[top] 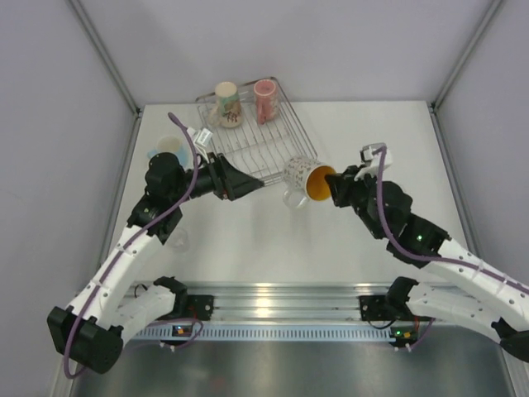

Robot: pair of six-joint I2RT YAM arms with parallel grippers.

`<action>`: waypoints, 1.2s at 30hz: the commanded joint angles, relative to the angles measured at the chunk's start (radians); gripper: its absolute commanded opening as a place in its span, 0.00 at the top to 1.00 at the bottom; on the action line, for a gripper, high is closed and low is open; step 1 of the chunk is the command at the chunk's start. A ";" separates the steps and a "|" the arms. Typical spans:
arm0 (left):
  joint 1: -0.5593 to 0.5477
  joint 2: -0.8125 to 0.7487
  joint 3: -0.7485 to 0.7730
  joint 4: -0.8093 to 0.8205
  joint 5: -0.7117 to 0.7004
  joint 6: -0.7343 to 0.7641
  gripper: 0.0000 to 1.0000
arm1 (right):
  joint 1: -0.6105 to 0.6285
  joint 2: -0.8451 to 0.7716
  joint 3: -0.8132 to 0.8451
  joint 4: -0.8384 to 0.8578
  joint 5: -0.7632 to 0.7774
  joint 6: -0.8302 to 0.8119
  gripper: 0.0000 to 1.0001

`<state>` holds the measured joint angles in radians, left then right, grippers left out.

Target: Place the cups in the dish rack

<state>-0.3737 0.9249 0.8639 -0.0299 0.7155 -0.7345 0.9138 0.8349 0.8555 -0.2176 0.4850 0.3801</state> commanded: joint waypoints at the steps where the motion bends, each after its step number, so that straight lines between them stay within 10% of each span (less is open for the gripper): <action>1: -0.001 0.028 0.035 0.192 0.096 -0.130 0.15 | -0.006 -0.088 -0.018 0.414 0.096 -0.082 1.00; 23: -0.192 0.212 0.083 0.488 0.101 -0.416 0.14 | -0.010 -0.165 -0.134 0.903 -0.068 -0.221 1.00; 36: -0.215 0.348 0.024 1.201 0.139 -0.841 0.25 | -0.012 -0.166 -0.217 1.046 -0.221 -0.092 1.00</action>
<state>-0.5735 1.2457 0.8959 0.8330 0.8345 -1.4185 0.9066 0.7040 0.6342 0.5789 0.3138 0.2134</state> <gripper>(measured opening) 0.760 0.064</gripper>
